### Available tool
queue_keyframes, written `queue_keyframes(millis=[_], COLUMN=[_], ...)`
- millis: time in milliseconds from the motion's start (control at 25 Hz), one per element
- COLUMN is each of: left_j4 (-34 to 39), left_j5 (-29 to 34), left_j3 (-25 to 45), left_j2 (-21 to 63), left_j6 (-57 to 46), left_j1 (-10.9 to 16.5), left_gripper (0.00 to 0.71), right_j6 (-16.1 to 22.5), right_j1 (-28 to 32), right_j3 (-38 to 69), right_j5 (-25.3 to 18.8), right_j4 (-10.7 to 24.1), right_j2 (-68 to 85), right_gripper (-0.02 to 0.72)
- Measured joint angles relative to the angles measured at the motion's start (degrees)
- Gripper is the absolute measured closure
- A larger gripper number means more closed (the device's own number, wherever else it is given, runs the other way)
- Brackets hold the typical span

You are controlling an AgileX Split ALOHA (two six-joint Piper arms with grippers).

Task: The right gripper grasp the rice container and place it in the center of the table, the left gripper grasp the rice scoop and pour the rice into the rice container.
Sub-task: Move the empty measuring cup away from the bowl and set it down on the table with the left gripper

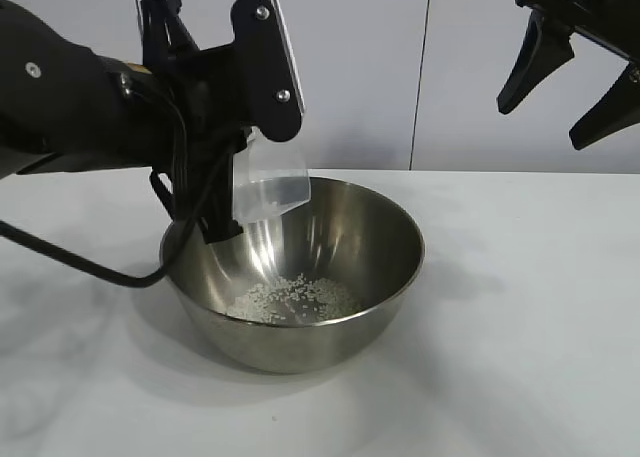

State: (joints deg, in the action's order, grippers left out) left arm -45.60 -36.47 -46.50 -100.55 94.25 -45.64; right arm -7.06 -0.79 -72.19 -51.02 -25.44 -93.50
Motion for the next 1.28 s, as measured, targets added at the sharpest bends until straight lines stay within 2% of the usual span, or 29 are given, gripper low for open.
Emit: queue_keyframes(millis=[240, 760, 1040, 1120, 1280], left_j4=[-1.3, -3.0, -3.6, -4.2, -5.7], left_j5=[-2.6, -3.1, -3.8, -3.8, -2.9], left_j3=[0.0, 0.0, 0.0, 0.0, 0.0], left_j2=[0.0, 0.0, 0.1, 0.9, 4.8], left_j6=[-10.0, -19.3, -21.1, -21.3, -24.2], left_j1=[0.1, 0.2, 0.6, 1.3, 4.4], left_gripper=[0.708, 0.708, 0.708, 0.708, 0.708], right_j6=[0.0, 0.0, 0.0, 0.0, -0.1], right_j1=[0.0, 0.0, 0.0, 0.0, -0.5], right_j3=[0.0, 0.0, 0.0, 0.0, 0.0], right_j5=[0.0, 0.0, -0.4, -0.5, -0.7], right_j4=[0.0, 0.0, 0.0, 0.1, -0.1], right_j2=[0.0, 0.0, 0.0, 0.0, 0.0], right_gripper=[0.209, 0.209, 0.209, 0.209, 0.209])
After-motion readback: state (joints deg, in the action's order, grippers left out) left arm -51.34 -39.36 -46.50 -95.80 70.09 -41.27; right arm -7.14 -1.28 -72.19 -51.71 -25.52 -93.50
